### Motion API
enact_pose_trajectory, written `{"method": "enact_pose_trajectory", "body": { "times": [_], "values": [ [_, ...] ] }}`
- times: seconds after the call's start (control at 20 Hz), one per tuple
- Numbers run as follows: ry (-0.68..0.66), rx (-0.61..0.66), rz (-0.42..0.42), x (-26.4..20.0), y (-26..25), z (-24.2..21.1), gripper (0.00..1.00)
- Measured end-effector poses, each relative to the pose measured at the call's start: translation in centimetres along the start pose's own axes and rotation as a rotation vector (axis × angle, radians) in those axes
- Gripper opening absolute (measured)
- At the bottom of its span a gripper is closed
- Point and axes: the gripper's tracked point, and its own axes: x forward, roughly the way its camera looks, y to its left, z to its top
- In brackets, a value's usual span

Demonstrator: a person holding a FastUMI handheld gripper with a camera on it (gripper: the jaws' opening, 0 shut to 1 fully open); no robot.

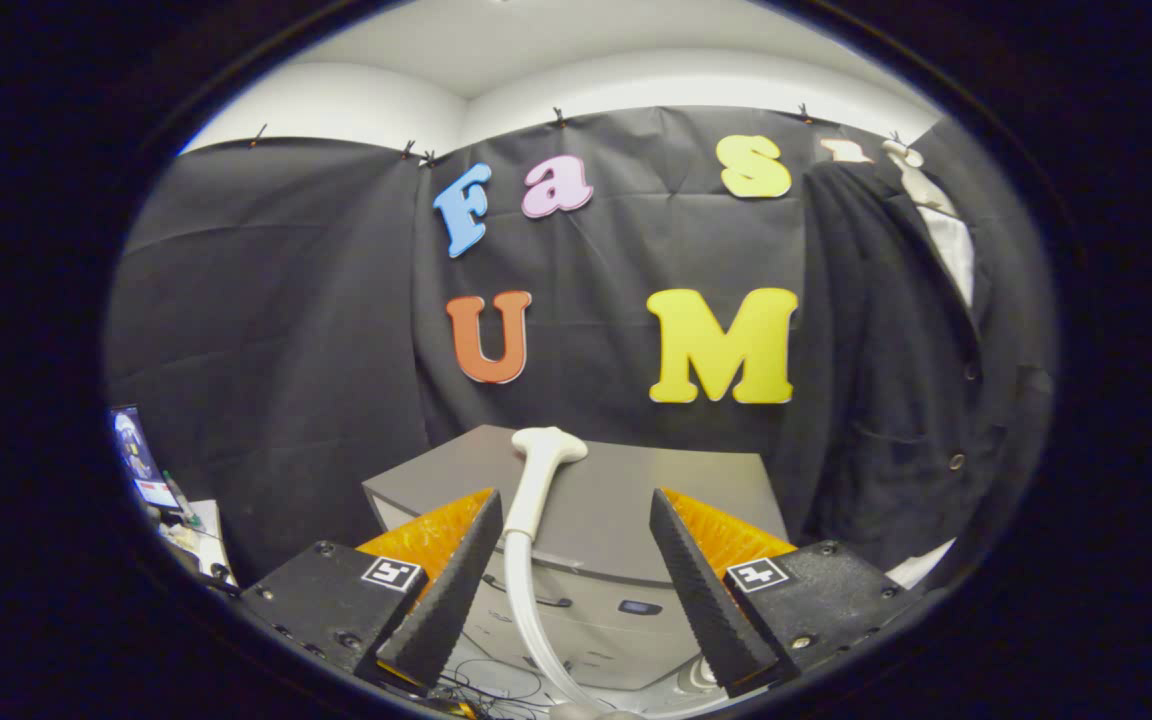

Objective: Iron the clothes twice with a garment steamer, once on the left side and once on the right side.

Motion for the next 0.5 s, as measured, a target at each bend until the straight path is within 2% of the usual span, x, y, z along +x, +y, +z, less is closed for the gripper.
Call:
{"method": "enact_pose_trajectory", "body": {
  "times": [0.15,0.5],
  "values": [
    [0.047,-0.021,0.037,5.1,1.6,0.1,0.96],
    [0.219,0.0,0.062,15.5,3.4,-2.5,0.95]
  ]
}}
